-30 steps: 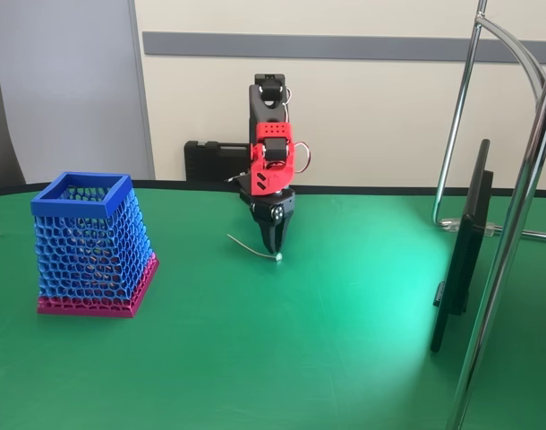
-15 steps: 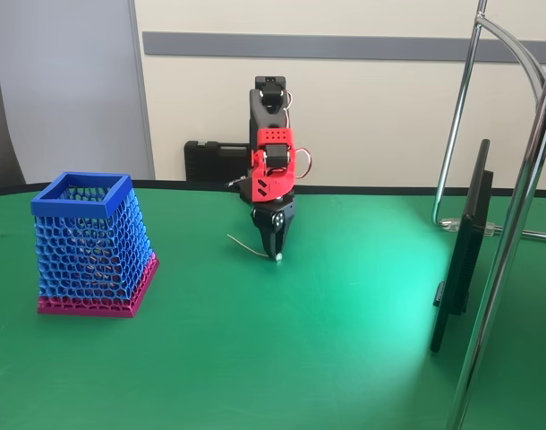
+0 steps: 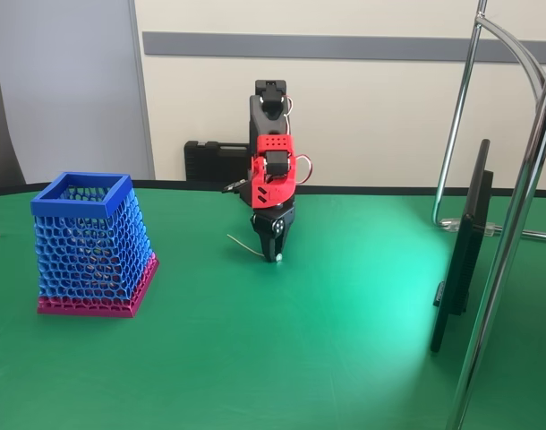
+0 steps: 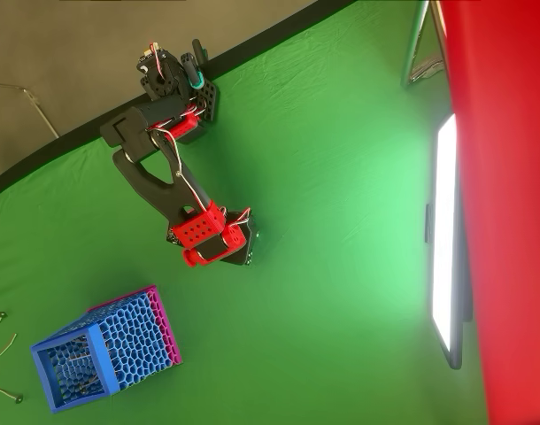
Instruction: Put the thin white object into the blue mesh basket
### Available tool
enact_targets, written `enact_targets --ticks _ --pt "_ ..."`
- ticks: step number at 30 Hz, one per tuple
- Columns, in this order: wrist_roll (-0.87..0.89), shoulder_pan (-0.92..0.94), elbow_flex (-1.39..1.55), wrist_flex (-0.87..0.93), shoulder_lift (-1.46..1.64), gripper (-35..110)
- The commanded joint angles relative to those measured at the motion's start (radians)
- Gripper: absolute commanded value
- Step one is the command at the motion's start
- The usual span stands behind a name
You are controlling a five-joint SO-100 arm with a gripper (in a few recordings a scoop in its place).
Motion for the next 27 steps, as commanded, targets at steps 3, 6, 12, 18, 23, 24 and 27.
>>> enact_targets --ticks 3,6,12,18,23,24,27 --pt "-0.006 0.003 -0.063 0.035 -0.023 13" --pt "-0.011 0.002 -0.067 0.038 -0.026 10" --pt "-0.034 -0.002 -0.072 0.038 -0.028 4" --pt "-0.069 -0.028 -0.071 0.038 0.005 1" --pt "-0.098 -0.048 -0.077 0.038 0.115 1" --pt "-0.109 -0.049 -0.083 0.038 0.138 1" --pt "-0.146 -0.052 -0.120 0.038 0.210 1"
